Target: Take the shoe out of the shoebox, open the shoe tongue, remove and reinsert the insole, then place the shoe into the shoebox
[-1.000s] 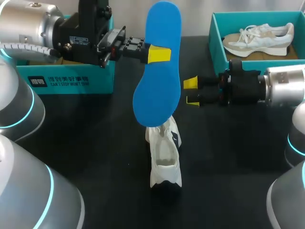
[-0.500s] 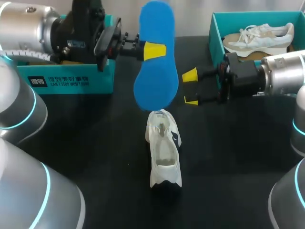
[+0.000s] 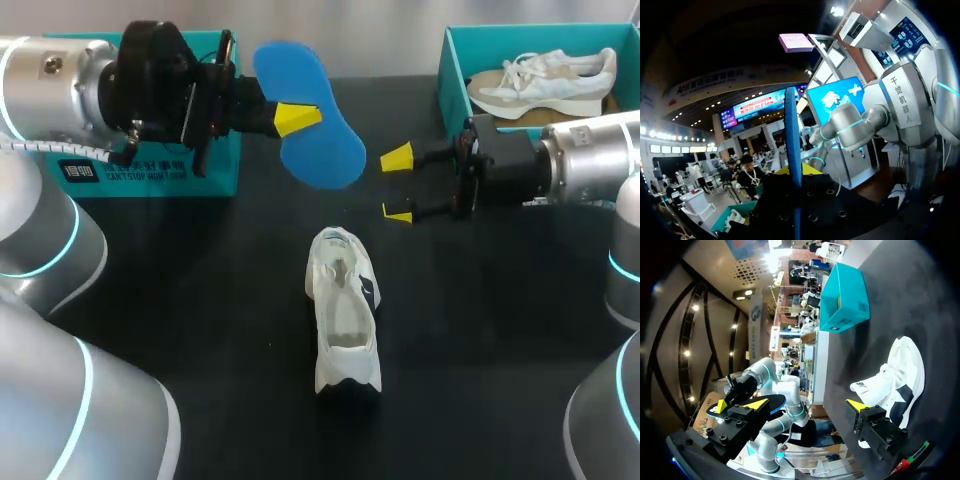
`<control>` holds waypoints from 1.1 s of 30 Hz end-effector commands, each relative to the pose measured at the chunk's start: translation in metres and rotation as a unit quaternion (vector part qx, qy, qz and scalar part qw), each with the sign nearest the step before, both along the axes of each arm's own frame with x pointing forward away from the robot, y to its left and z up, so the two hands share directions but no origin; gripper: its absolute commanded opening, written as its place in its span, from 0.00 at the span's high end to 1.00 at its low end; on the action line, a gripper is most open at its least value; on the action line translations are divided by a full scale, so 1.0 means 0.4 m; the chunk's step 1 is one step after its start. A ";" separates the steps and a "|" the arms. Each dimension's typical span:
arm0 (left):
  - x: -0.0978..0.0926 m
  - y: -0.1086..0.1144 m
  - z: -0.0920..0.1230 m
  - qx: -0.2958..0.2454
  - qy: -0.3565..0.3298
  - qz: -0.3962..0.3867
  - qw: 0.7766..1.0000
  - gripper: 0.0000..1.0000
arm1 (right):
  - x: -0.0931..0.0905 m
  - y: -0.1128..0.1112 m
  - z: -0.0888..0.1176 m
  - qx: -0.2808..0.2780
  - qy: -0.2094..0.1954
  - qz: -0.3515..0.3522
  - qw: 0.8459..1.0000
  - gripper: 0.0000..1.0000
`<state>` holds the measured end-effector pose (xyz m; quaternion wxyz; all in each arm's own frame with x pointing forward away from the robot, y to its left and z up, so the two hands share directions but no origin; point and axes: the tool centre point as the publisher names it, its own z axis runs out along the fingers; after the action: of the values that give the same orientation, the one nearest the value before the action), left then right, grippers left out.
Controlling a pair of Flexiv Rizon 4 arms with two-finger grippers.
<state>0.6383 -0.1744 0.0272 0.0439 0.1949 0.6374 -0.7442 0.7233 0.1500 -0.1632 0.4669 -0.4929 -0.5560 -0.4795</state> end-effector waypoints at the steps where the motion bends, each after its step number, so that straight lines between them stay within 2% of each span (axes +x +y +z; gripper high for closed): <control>1: -0.003 -0.001 -0.005 -0.003 0.000 0.001 1.000 1.00 | 0.000 0.004 0.000 -0.001 0.000 0.000 1.000 0.00; 3: -0.003 -0.001 -0.005 -0.003 0.000 0.001 1.000 1.00 | 0.000 0.004 0.000 -0.001 0.000 0.000 1.000 0.00; 4: 0.001 -0.003 -0.014 -0.005 -0.031 0.004 1.000 1.00 | 0.000 0.004 0.000 -0.001 0.000 0.000 1.000 0.00; 5: 0.011 -0.004 -0.023 -0.010 -0.028 0.008 1.000 1.00 | 0.000 0.004 0.000 -0.001 0.000 0.000 1.000 0.00; 7: 0.024 -0.005 -0.028 -0.020 -0.108 0.015 0.994 1.00 | 0.000 0.004 0.000 -0.001 0.000 0.000 1.000 0.00; 8: 0.031 -0.004 -0.029 -0.023 -0.104 0.015 0.994 1.00 | 0.000 0.004 0.000 -0.001 0.000 0.000 1.000 0.00; 12: 0.045 -0.003 -0.027 -0.028 -0.228 0.017 0.973 1.00 | 0.000 0.004 0.000 -0.001 0.000 0.000 1.000 0.00; 14: 0.044 0.000 -0.027 -0.037 -0.308 0.028 0.950 1.00 | 0.000 0.004 0.000 -0.001 0.000 0.000 1.000 0.00; 17: 0.035 0.000 -0.054 -0.058 -0.467 0.061 0.880 1.00 | 0.000 0.004 0.000 -0.001 0.000 0.000 1.000 0.00; 20: 0.042 -0.002 -0.090 -0.081 -0.552 0.081 0.826 1.00 | 0.000 0.004 0.000 -0.001 0.000 0.000 1.000 0.00; 21: 0.048 -0.001 -0.097 -0.089 -0.567 0.083 0.815 1.00 | 0.000 0.004 0.000 -0.001 0.000 0.000 1.000 0.00; 22: 0.058 -0.001 -0.103 -0.083 -0.569 0.089 0.813 1.00 | 0.000 0.004 0.000 -0.001 0.000 0.000 1.000 0.00; 33: 0.058 -0.001 -0.103 -0.083 -0.569 0.089 0.813 1.00 | 0.000 0.004 0.000 -0.001 0.000 0.000 1.000 0.00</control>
<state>0.6669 -0.1758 -0.0116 0.3779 0.4632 0.5151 -0.6143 0.7229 0.1495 -0.1629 0.4668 -0.4929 -0.5559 -0.4798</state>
